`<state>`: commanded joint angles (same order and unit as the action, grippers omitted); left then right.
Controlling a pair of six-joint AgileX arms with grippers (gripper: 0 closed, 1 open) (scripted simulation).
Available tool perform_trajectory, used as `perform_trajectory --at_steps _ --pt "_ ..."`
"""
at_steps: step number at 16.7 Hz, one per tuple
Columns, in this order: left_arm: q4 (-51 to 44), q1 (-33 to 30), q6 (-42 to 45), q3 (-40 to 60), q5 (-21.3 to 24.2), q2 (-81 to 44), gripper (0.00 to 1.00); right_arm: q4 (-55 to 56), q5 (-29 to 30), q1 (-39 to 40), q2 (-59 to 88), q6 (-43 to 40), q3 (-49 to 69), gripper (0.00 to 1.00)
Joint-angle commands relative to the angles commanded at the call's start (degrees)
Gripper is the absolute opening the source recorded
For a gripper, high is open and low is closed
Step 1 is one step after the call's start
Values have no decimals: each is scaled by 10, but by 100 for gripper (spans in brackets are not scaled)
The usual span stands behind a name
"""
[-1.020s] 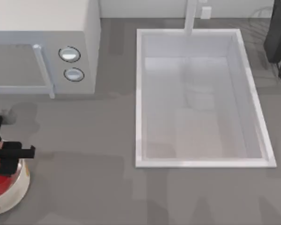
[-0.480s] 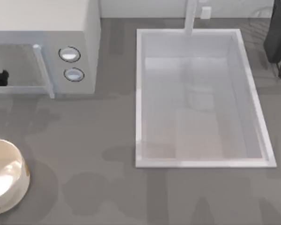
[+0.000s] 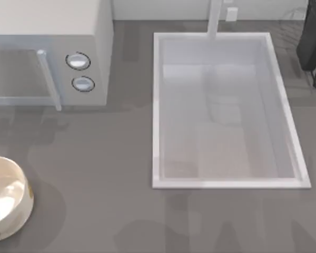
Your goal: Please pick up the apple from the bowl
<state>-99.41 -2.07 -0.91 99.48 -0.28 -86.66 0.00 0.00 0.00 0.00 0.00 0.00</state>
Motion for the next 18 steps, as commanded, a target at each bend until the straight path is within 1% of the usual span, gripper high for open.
perform_trajectory --at_steps 4,6,9,12,14,16,18 --pt "2 1 0 -2 0 -3 0 0 0 0 0 0 0 100" --pt "13 -19 -20 -4 0 -17 0 0 0 0 0 0 0 100" --pt "57 -94 -95 -20 1 -56 0 0 0 0 0 0 0 100" --pt "118 -211 -210 -45 2 -101 0 0 0 0 0 0 0 100" --pt "159 -277 -275 -62 2 -130 0 0 0 0 0 0 0 100" --pt "193 -318 -316 -77 3 -149 0 0 0 0 0 0 0 100" --pt "209 -335 -333 -86 3 -157 0 0 0 0 0 0 0 100"
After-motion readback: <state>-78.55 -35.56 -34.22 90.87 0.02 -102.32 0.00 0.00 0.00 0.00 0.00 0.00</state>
